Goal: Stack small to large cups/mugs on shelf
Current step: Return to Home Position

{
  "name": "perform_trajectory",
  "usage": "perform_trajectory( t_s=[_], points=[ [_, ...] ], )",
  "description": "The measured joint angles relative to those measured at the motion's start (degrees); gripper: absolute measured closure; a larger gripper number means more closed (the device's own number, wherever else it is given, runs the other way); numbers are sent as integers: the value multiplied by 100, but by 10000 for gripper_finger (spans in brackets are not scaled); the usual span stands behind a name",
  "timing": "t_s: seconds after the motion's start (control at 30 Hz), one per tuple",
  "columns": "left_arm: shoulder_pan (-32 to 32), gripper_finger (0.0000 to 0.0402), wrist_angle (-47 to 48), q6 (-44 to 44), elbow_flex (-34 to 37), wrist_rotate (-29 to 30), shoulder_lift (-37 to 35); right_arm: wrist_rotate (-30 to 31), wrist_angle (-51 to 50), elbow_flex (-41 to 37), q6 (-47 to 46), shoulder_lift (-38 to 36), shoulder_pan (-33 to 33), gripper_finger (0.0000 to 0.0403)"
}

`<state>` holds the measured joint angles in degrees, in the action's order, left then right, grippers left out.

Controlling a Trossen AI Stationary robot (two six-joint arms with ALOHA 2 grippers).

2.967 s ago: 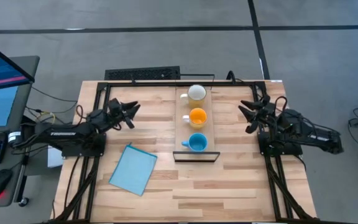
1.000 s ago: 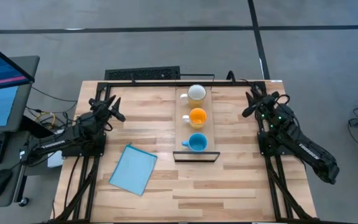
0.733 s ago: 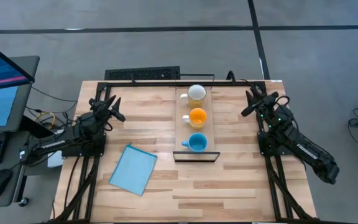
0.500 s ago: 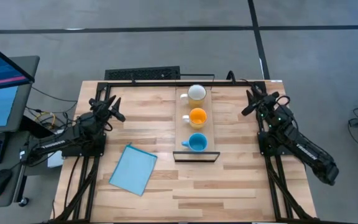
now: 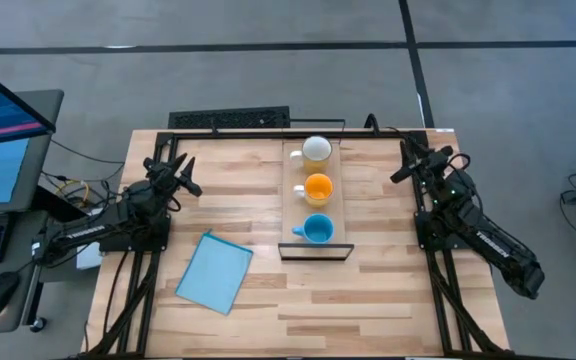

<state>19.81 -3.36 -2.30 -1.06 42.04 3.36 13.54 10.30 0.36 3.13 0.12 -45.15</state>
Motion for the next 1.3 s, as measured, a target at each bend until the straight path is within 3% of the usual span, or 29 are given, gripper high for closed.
perform_trajectory(
  t_s=[0.63, 1.3],
  points=[
    [-2, 281, -2, -16, 0, -209, -2, 66, -750, -2, -8, 12, 0, 246],
    [-2, 281, -4, -3, 2, -227, -2, 44, -767, 4, -10, 142, 4, 246]
  ],
)
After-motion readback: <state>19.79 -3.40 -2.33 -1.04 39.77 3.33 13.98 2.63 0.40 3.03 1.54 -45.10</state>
